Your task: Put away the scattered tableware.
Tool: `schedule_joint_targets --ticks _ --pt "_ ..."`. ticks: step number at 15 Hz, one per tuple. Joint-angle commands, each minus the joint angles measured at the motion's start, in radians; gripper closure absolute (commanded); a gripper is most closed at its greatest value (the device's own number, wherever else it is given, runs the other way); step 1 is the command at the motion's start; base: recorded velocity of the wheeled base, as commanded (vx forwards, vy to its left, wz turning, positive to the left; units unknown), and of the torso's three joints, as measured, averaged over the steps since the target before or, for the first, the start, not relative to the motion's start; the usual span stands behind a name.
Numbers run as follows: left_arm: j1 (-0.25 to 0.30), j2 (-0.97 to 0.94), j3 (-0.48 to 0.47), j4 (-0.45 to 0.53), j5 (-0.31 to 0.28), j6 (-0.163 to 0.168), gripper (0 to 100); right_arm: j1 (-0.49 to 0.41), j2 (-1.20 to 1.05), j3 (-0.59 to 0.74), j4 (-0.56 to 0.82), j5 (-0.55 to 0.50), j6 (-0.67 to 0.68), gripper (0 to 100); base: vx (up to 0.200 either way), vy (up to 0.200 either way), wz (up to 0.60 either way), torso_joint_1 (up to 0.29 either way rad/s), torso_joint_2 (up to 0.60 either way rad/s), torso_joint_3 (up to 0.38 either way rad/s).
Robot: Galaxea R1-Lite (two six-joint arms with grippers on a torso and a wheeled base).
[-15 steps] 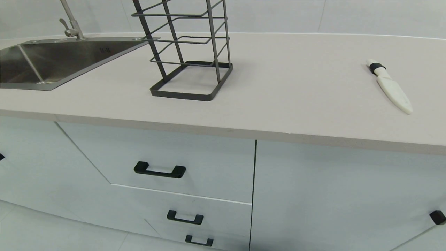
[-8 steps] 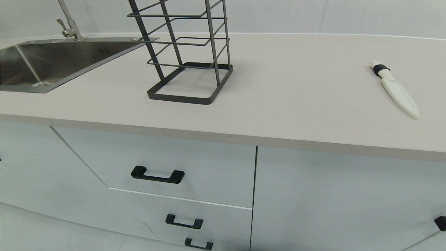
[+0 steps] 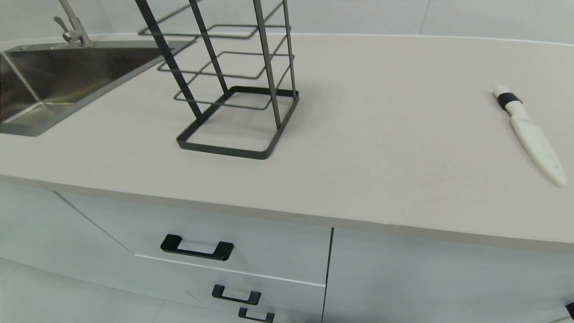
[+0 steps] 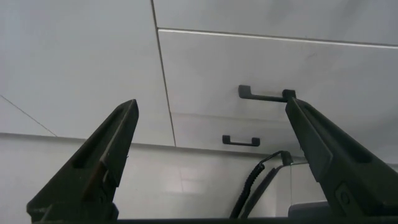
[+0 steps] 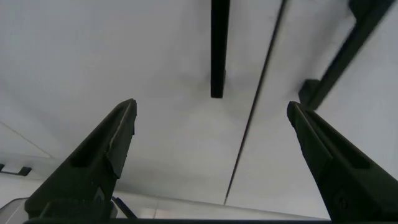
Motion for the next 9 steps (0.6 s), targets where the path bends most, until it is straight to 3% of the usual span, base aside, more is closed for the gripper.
schedule_joint_targets --ticks 1,7,9 --pt "0.0 0.002 0.0 -0.001 0.0 0.001 0 0.0 0.001 0.0 0.0 0.0 0.0 0 0.0 0.0 0.0 0.207 -0.72 -0.212" --pt "0.0 0.002 0.0 -0.001 0.0 0.001 0 0.0 0.001 0.0 0.0 0.0 0.0 0 0.0 0.0 0.0 0.208 -0.53 -0.198" --pt "0.0 0.002 0.0 -0.001 0.0 0.001 0 0.0 0.001 0.0 0.0 0.0 0.0 0 0.0 0.0 0.0 0.056 -0.46 -0.22"
